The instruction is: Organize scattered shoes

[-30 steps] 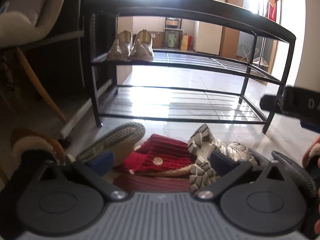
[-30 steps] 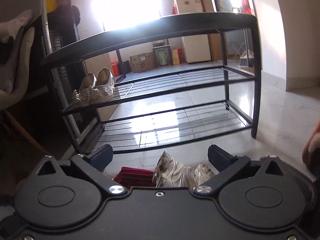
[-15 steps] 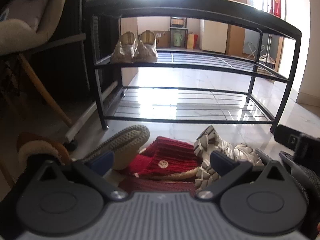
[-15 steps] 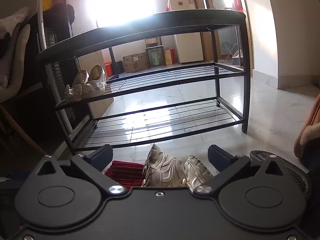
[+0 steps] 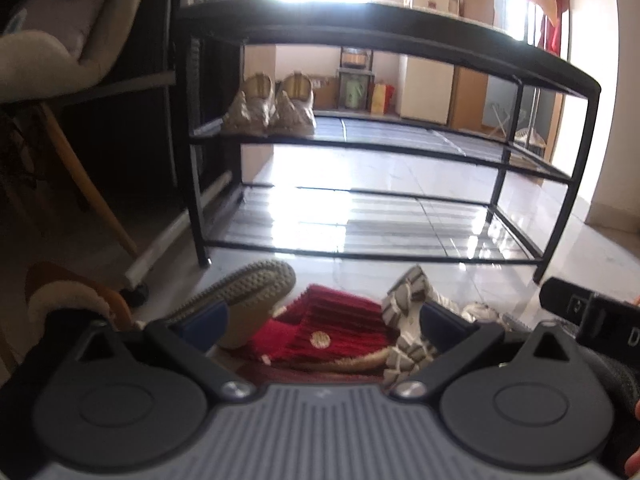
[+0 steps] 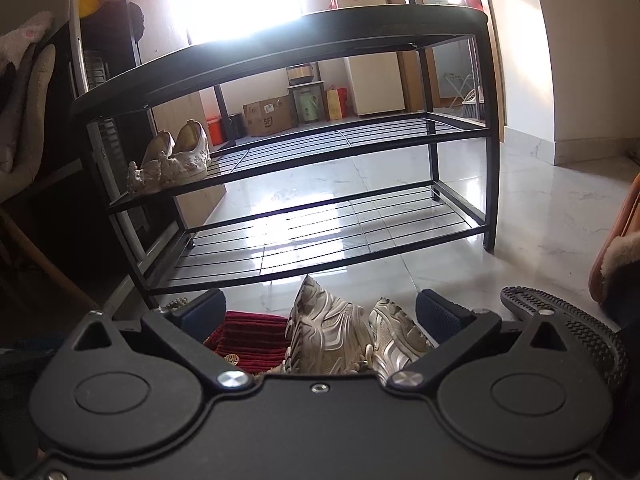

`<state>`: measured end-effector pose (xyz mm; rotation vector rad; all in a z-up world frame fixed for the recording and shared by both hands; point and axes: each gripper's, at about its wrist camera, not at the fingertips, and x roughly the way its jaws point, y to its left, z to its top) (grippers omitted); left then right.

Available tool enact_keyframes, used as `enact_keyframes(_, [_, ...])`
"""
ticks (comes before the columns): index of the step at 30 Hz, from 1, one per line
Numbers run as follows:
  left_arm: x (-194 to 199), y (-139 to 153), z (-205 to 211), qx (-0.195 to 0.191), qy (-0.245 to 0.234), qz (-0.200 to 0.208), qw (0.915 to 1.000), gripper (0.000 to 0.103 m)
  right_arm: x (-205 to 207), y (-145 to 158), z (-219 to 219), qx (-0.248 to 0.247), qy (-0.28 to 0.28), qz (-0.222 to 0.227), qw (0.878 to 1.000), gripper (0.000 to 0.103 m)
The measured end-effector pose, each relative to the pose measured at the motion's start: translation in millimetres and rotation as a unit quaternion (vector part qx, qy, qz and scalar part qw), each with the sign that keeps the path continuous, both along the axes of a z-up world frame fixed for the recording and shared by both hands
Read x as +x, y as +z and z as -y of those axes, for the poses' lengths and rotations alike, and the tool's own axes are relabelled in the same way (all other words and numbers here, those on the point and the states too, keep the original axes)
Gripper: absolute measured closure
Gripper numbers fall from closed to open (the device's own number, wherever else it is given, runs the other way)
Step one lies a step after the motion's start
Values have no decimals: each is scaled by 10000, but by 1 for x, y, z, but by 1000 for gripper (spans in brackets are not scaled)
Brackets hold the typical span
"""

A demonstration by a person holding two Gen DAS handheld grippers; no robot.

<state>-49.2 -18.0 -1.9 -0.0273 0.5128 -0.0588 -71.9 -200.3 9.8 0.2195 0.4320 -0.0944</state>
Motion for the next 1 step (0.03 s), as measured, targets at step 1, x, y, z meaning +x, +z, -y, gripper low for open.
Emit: enact_keyframes(1, [-1, 1, 0, 12, 1, 62, 10000, 1, -1, 0, 2, 9, -5, -8, 10000, 0])
